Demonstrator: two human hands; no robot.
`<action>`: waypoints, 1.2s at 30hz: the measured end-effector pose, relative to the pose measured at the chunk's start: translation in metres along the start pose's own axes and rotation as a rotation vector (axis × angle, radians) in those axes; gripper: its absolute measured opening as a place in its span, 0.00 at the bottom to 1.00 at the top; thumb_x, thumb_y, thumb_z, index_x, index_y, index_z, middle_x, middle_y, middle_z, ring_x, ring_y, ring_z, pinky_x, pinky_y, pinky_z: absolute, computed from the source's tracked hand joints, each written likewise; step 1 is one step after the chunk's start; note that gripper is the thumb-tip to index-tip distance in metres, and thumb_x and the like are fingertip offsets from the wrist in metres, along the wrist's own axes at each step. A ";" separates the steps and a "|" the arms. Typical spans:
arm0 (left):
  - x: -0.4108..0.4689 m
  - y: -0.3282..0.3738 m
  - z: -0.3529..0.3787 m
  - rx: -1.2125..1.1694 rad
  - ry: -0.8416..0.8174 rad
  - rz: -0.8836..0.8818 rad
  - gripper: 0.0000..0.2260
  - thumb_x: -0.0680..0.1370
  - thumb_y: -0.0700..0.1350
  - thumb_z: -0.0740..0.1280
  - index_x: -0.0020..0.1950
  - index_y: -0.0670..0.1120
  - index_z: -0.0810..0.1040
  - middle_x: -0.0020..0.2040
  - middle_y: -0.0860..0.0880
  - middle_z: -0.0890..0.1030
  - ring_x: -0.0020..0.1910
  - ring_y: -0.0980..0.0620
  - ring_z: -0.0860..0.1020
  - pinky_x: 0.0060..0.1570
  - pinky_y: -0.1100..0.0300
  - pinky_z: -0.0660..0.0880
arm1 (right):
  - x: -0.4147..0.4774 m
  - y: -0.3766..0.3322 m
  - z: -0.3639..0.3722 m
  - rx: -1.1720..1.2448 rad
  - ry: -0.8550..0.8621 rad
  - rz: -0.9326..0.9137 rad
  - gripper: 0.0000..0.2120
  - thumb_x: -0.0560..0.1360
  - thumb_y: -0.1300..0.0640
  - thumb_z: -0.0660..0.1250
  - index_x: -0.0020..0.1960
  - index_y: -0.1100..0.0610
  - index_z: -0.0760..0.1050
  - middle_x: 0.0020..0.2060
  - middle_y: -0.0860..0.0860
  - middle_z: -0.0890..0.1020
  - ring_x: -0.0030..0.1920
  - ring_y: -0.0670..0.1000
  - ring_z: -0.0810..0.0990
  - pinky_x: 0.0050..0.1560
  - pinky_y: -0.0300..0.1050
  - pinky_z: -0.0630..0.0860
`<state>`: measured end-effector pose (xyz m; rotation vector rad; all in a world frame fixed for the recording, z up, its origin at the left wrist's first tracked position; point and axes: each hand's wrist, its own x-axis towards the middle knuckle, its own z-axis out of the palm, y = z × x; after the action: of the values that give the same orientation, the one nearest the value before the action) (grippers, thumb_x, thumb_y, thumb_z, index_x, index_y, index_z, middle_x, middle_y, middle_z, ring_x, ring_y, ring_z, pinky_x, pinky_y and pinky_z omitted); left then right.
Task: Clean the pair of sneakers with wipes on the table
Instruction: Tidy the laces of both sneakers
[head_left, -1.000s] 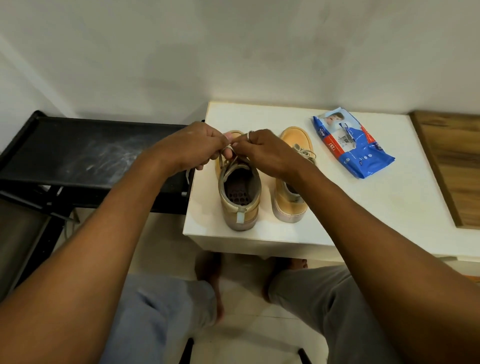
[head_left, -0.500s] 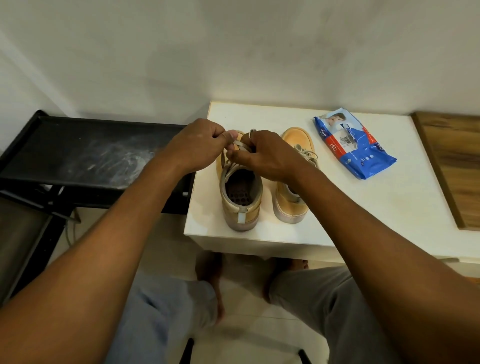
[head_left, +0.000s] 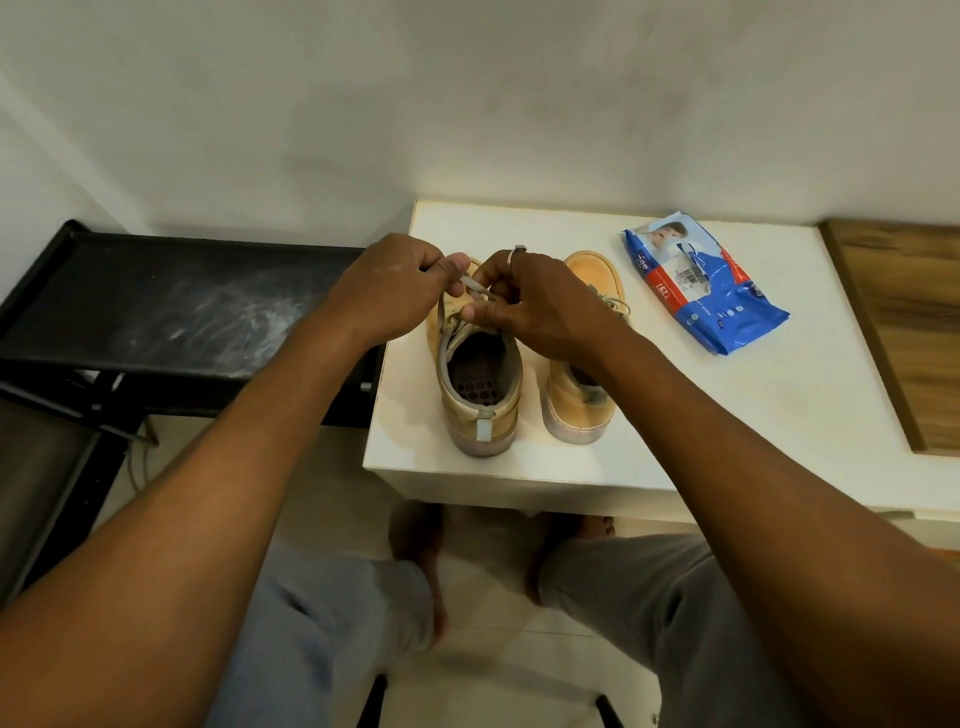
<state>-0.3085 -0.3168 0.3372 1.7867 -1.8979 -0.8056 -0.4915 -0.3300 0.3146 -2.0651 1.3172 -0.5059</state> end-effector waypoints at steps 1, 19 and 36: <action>0.000 0.001 0.001 0.001 0.002 -0.008 0.18 0.83 0.58 0.60 0.46 0.50 0.85 0.33 0.49 0.77 0.36 0.52 0.76 0.37 0.62 0.68 | -0.001 -0.001 0.000 -0.013 -0.002 -0.004 0.13 0.74 0.46 0.72 0.53 0.52 0.76 0.35 0.47 0.77 0.35 0.46 0.74 0.36 0.43 0.72; 0.000 0.002 0.001 -0.008 0.003 -0.055 0.17 0.83 0.58 0.60 0.47 0.51 0.84 0.48 0.51 0.80 0.40 0.60 0.72 0.39 0.67 0.63 | -0.001 -0.003 -0.010 -0.194 0.054 -0.033 0.15 0.80 0.47 0.63 0.57 0.56 0.82 0.43 0.52 0.84 0.43 0.51 0.80 0.49 0.52 0.78; -0.001 -0.013 -0.011 0.222 -0.318 -0.378 0.16 0.79 0.60 0.68 0.47 0.50 0.87 0.70 0.44 0.76 0.64 0.44 0.76 0.55 0.52 0.68 | -0.006 0.025 -0.021 -0.434 0.207 0.384 0.12 0.79 0.49 0.60 0.45 0.56 0.76 0.34 0.48 0.76 0.43 0.50 0.77 0.67 0.58 0.62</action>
<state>-0.2917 -0.3171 0.3368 2.3170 -1.9280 -1.1001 -0.5235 -0.3388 0.3125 -2.0488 2.0405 -0.2818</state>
